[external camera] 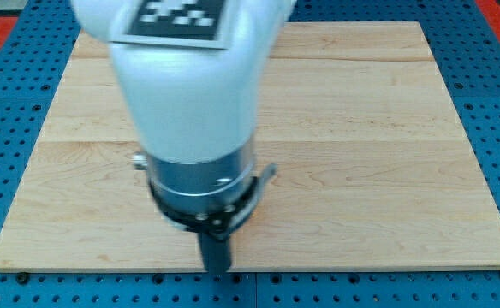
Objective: Separate the yellow hexagon towards the red star
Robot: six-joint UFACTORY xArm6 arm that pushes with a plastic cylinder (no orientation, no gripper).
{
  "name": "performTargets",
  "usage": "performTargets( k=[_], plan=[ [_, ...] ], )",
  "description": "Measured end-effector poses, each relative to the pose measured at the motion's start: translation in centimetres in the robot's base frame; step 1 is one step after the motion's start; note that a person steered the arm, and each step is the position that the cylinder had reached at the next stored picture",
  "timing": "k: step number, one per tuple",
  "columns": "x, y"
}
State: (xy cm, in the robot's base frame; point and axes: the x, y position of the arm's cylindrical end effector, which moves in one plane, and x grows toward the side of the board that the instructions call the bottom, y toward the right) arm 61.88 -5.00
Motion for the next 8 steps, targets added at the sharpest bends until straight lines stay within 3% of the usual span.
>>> performTargets(
  k=[1,3,5,8],
  plan=[
    [-2.5,-0.5],
    [-4.4,8.8],
    [-6.2,8.5],
    [-15.3,6.9]
  ],
)
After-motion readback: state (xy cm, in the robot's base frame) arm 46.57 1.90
